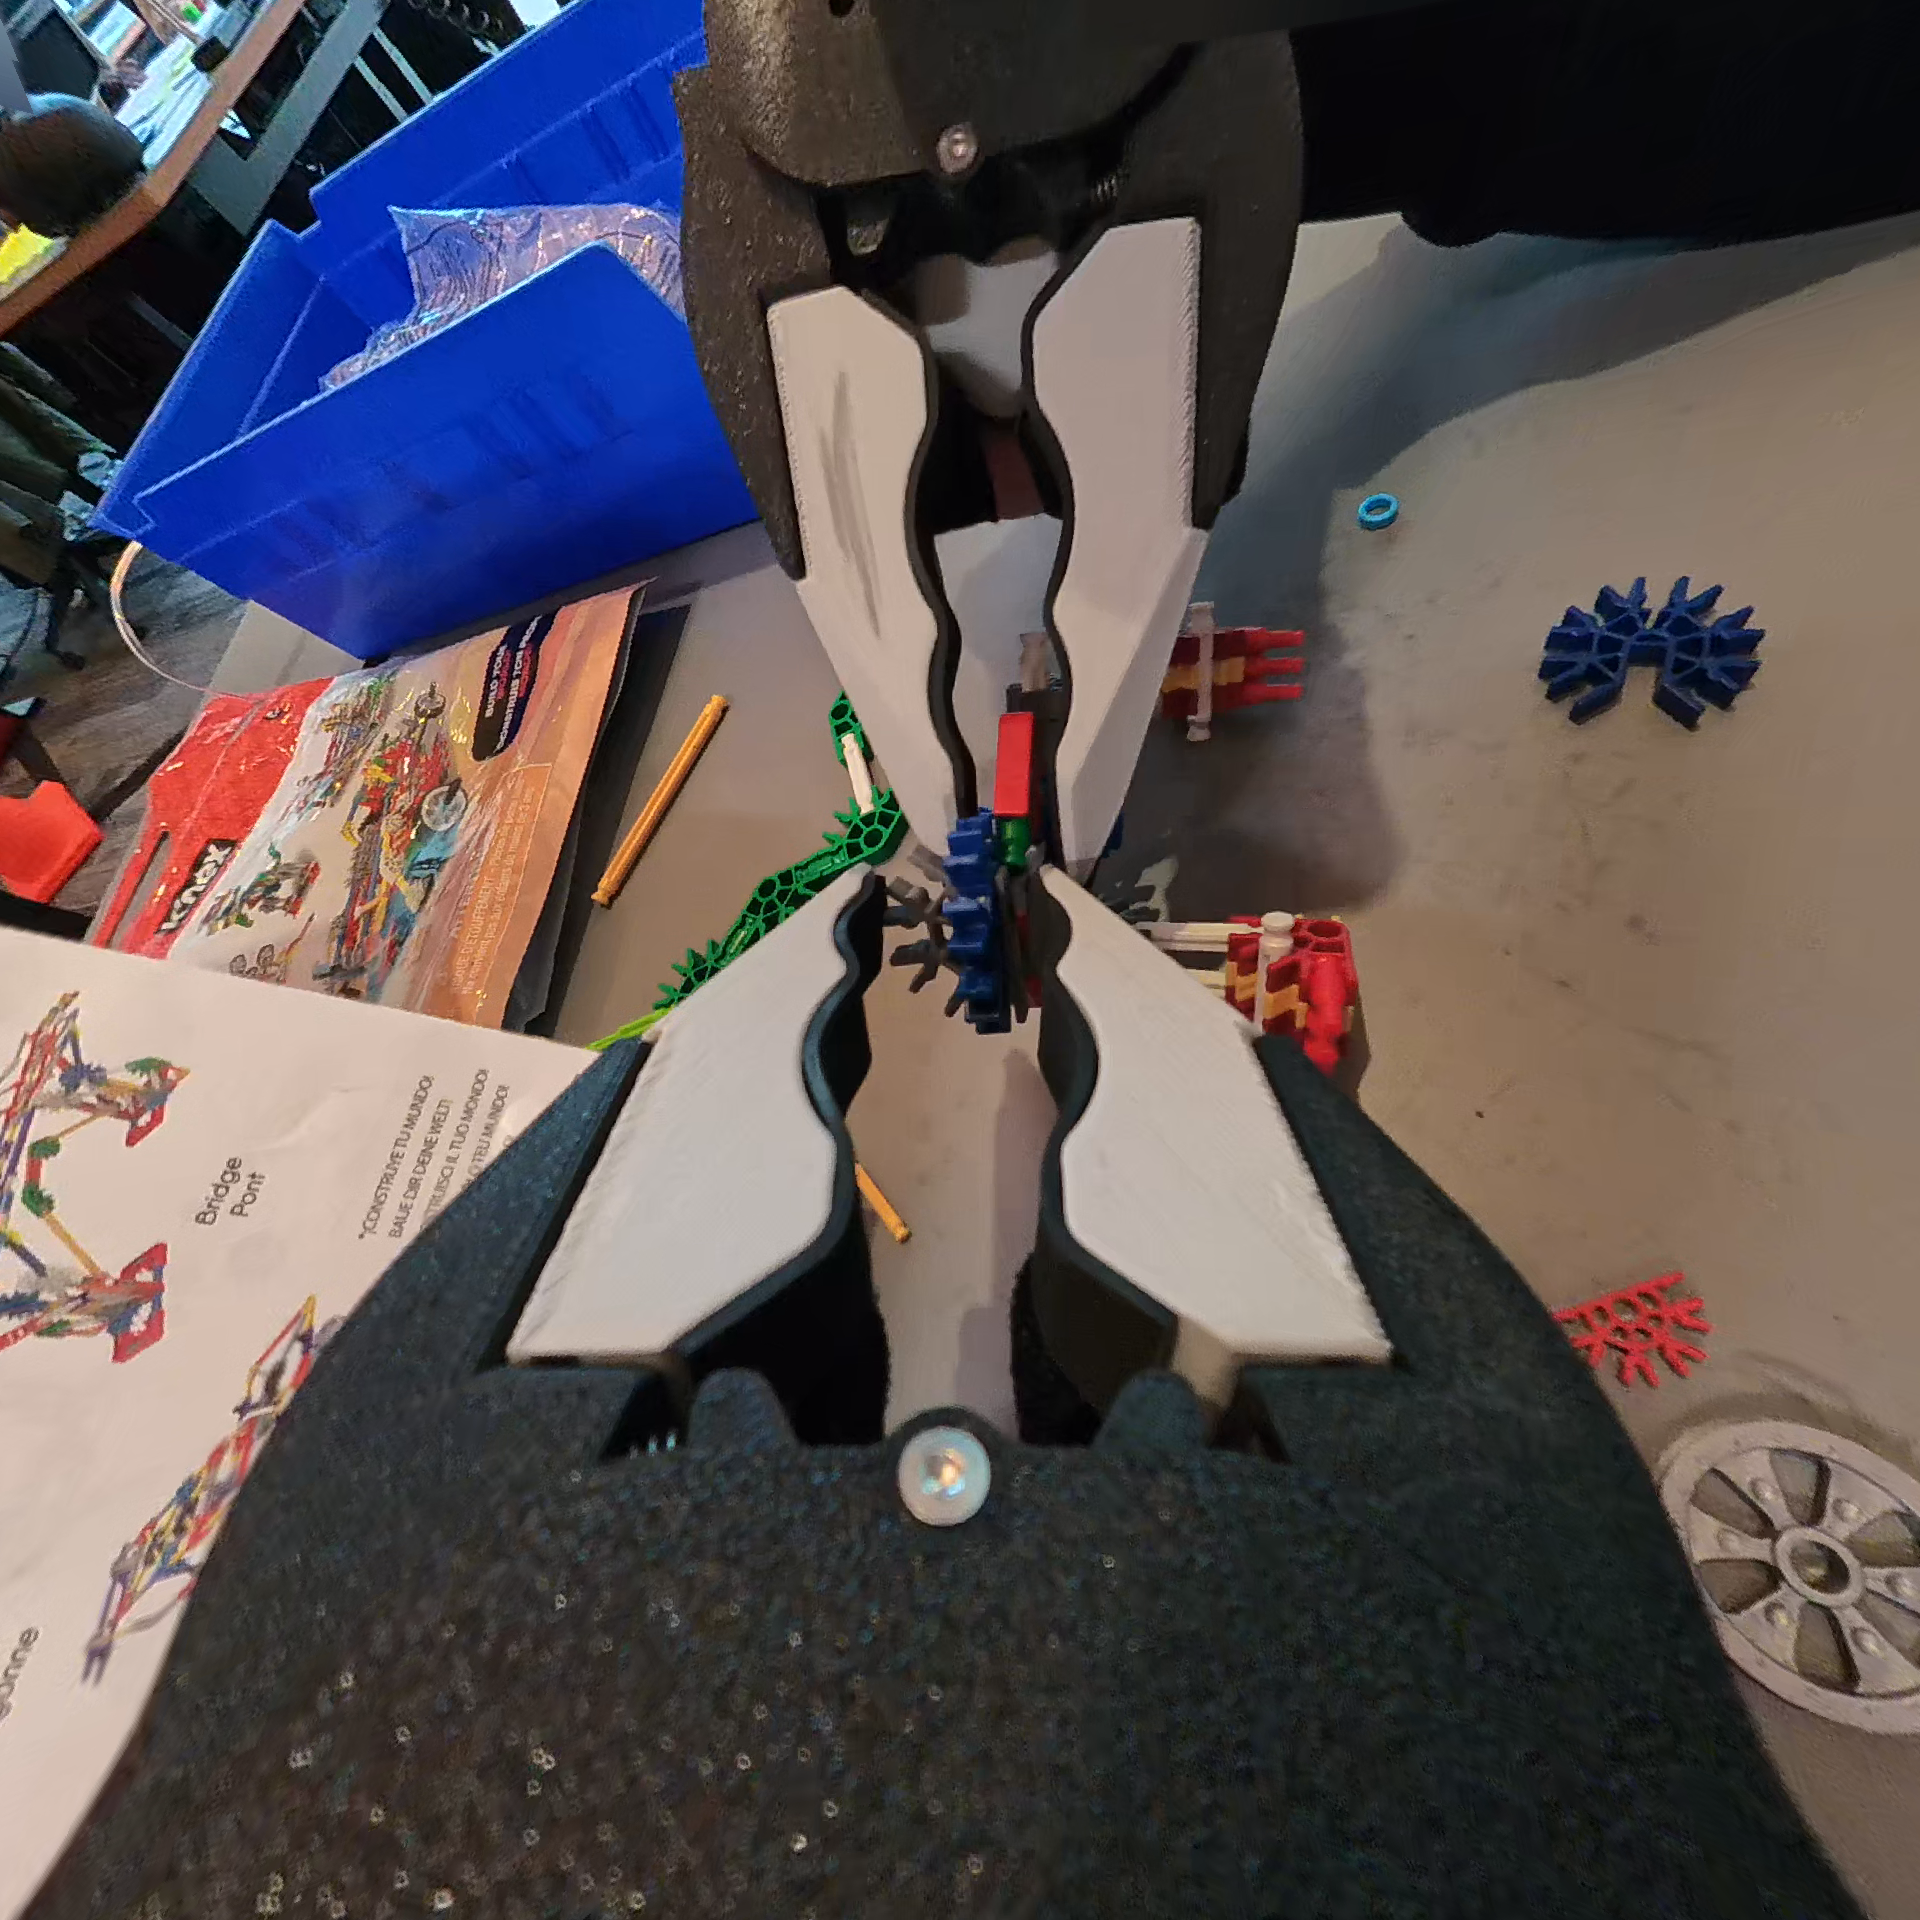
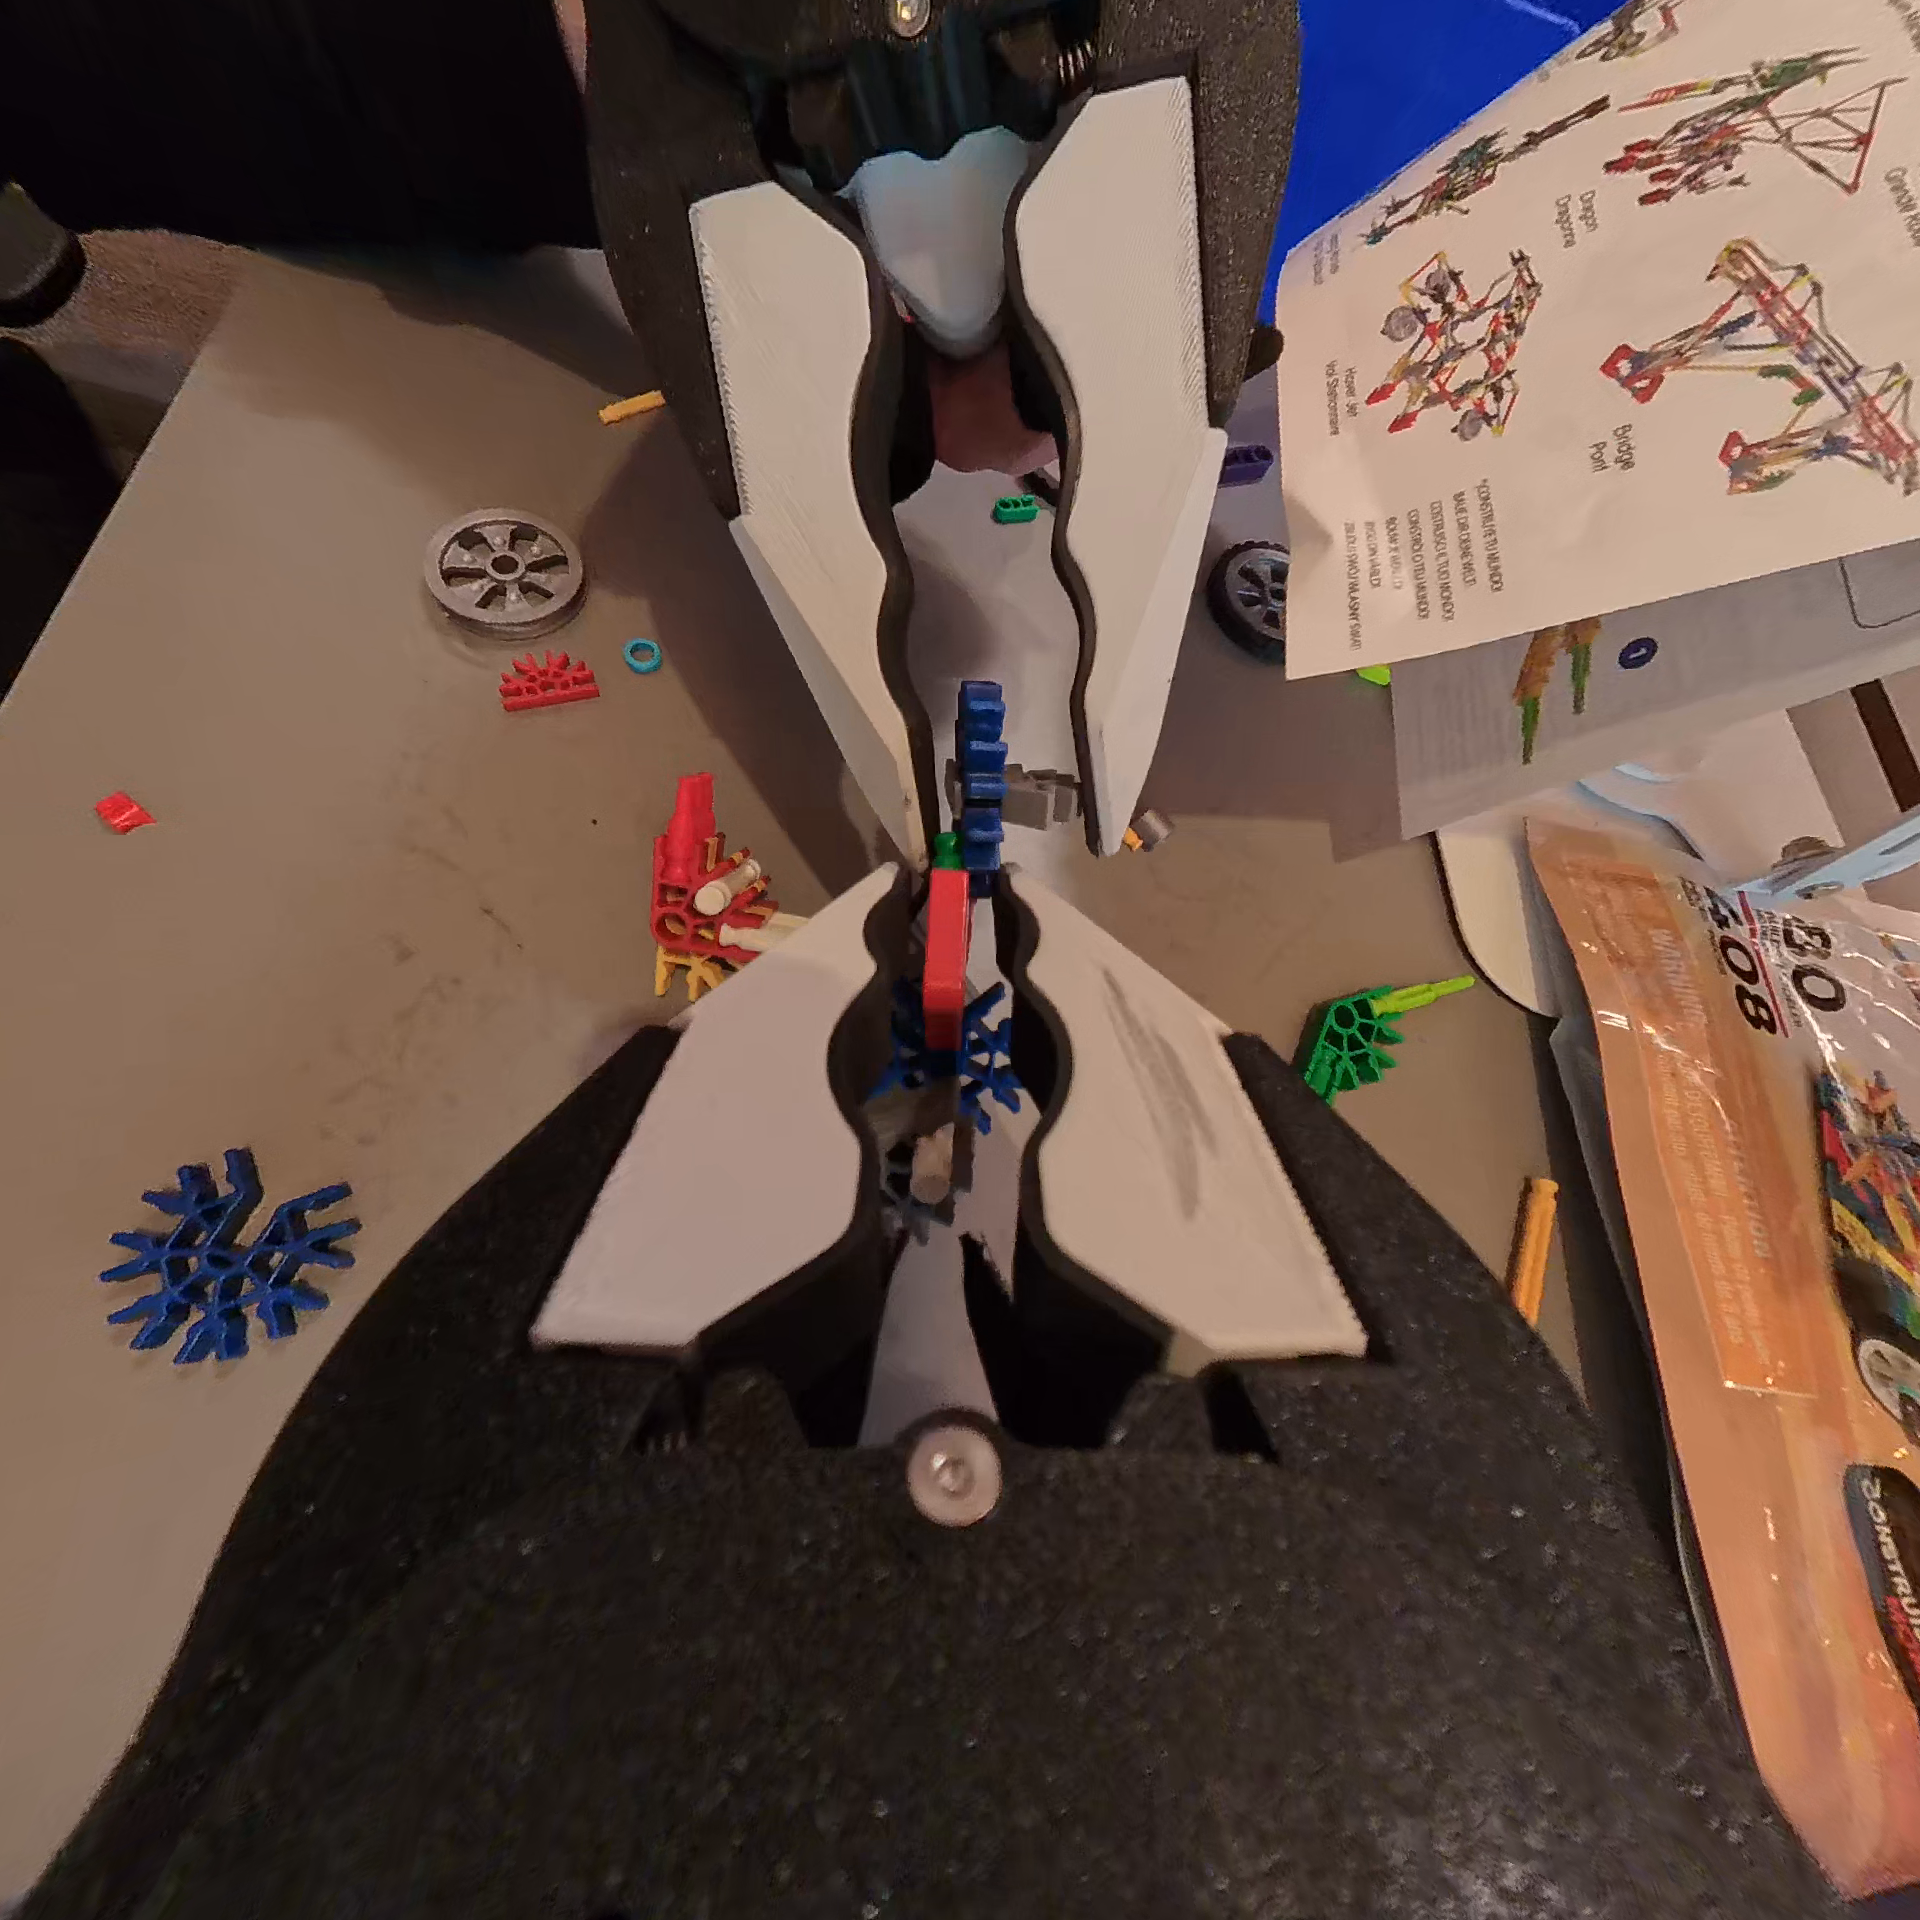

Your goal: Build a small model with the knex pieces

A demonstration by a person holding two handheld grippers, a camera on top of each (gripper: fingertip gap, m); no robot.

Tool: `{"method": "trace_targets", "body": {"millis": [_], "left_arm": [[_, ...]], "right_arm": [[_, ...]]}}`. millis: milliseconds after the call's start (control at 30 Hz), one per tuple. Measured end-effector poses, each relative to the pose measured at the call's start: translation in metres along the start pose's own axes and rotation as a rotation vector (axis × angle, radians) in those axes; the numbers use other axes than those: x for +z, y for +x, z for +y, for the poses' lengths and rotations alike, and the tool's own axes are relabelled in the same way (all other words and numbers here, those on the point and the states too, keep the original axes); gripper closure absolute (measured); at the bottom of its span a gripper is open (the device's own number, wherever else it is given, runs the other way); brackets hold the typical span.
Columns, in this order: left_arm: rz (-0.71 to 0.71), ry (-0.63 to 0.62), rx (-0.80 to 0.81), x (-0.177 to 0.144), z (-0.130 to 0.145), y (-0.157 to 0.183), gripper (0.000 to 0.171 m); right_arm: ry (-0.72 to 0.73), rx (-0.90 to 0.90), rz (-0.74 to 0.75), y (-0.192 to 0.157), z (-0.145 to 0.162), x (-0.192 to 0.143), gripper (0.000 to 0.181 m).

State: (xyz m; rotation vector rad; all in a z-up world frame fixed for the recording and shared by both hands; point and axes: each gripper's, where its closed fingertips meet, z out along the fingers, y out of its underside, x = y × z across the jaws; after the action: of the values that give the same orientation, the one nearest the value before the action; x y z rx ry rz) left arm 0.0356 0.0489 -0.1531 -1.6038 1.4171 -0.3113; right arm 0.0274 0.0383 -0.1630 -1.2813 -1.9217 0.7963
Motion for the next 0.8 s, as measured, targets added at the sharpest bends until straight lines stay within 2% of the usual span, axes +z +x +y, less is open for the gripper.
{"method": "trace_targets", "body": {"millis": [600,800], "left_arm": [[-0.005,-0.002,0.064,0.0023,-0.0028,0.0033,0.15],[0.005,0.002,0.057,0.0,-0.0019,0.0047,0.149]], "right_arm": [[0.006,0.029,-0.037,-0.0052,-0.0014,0.0,0.175],[0.016,0.026,-0.047,-0.0067,-0.0021,0.0,0.172]]}}
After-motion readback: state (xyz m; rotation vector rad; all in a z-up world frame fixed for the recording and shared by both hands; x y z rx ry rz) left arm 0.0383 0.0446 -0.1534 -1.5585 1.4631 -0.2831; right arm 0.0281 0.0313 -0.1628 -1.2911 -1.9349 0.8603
